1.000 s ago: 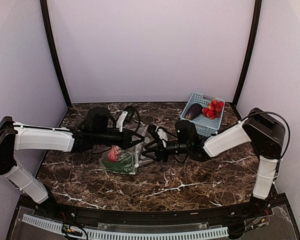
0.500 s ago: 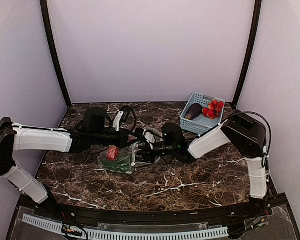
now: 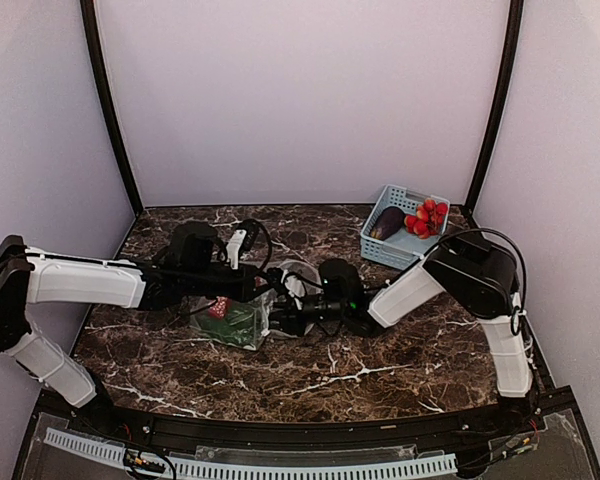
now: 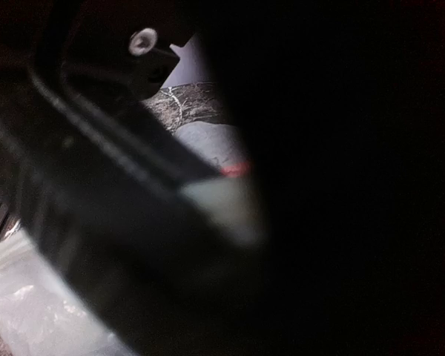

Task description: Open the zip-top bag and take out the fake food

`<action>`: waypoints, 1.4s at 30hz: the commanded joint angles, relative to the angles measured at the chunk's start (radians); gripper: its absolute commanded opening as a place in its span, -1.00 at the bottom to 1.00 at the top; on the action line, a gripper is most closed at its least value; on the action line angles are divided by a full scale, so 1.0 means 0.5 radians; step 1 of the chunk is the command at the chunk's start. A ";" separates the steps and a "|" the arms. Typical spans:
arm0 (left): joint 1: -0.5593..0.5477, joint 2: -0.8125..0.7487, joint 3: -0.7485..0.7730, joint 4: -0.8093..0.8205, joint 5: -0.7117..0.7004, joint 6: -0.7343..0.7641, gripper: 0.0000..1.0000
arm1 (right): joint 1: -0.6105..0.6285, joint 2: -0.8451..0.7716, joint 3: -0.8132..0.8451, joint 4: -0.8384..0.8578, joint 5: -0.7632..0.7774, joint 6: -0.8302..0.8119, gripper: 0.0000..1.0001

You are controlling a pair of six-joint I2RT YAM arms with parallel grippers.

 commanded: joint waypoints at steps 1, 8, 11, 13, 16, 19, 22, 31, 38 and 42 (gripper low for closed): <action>-0.016 -0.102 -0.044 -0.072 -0.137 0.034 -0.99 | 0.048 0.016 -0.141 0.177 0.024 0.056 0.19; -0.014 -0.128 -0.038 -0.175 -0.163 -0.013 -0.99 | 0.045 -0.089 -0.370 0.520 0.057 0.161 0.29; -0.016 -0.137 -0.039 -0.165 -0.171 -0.048 -0.99 | 0.044 -0.061 -0.313 0.504 0.041 0.156 0.27; -0.014 -0.135 -0.043 -0.148 -0.169 -0.113 -0.99 | 0.045 -0.032 -0.258 0.485 0.017 0.153 0.25; 0.000 -0.142 -0.065 -0.110 -0.158 -0.190 -0.99 | 0.045 0.000 -0.206 0.490 -0.014 0.161 0.26; 0.005 -0.161 -0.087 -0.008 -0.090 -0.259 -0.98 | 0.047 0.021 -0.168 0.503 -0.055 0.180 0.31; 0.006 -0.156 -0.070 0.029 -0.035 -0.277 -0.99 | 0.056 0.055 -0.131 0.526 -0.073 0.206 0.38; 0.008 -0.134 -0.064 0.083 -0.007 -0.302 -0.99 | 0.060 0.236 -0.024 0.544 0.014 0.235 0.36; 0.009 -0.148 -0.083 0.030 -0.050 -0.301 -0.99 | 0.060 0.354 -0.030 0.559 0.079 0.243 0.30; 0.009 -0.229 -0.056 -0.221 -0.222 -0.134 -0.80 | 0.058 0.333 -0.140 0.648 0.099 0.255 0.29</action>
